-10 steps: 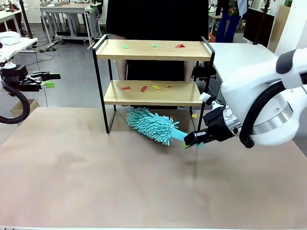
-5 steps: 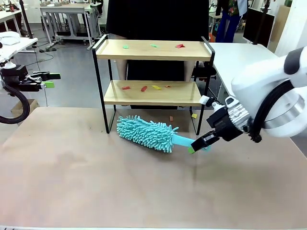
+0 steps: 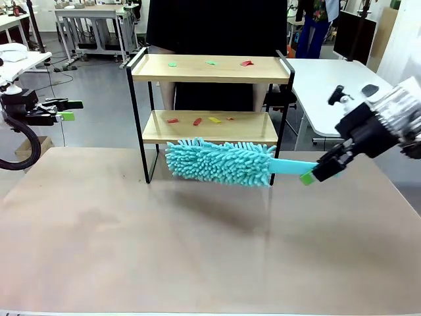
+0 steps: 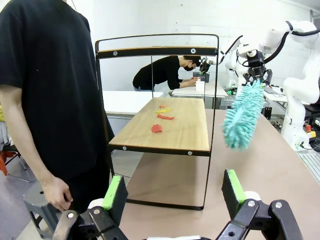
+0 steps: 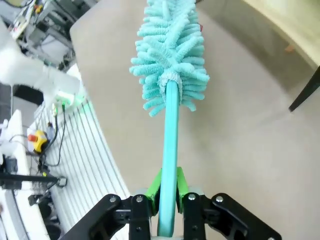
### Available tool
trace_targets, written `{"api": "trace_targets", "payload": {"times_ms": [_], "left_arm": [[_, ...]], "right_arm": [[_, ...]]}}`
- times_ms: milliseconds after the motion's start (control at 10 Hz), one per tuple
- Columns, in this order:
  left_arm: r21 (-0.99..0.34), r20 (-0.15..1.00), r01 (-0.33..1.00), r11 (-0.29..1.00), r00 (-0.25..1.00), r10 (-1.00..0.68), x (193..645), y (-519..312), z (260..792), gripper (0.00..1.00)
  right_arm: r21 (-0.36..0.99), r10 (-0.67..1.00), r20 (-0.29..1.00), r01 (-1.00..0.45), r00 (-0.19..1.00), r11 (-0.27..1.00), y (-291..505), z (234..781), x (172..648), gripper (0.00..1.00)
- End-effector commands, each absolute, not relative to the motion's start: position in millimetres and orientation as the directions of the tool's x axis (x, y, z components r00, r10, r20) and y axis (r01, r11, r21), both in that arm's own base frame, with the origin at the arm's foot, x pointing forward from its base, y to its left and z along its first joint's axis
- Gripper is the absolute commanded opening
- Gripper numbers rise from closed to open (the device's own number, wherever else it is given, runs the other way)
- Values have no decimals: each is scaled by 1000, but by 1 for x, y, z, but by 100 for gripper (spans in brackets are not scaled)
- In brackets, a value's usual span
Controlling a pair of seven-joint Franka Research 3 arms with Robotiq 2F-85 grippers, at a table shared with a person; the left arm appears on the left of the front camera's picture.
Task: Clean the shelf.
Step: Clean the specific section of the Shelf indicated by the human with the Duster.
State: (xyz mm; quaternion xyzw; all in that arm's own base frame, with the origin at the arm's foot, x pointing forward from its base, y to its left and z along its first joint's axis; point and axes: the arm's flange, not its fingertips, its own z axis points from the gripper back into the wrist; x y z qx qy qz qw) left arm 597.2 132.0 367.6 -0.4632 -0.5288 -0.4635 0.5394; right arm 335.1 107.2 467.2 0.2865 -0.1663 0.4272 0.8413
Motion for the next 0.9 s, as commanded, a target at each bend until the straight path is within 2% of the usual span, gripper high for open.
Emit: {"api": "trace_targets", "payload": {"times_ms": [0, 500, 800], "left_arm": [[0, 1000, 990, 139, 2, -13, 595, 131, 369, 100], [0, 1000, 990, 139, 2, -13, 595, 131, 369, 100], [0, 1000, 990, 139, 2, -13, 595, 131, 369, 100]], "right_arm": [[348, 658, 465, -806, 592, 478, 88, 475, 327, 12], [255, 765, 339, -836, 548, 486, 61, 533, 316, 12], [212, 823, 284, -869, 492, 447, 65, 535, 304, 12]]}}
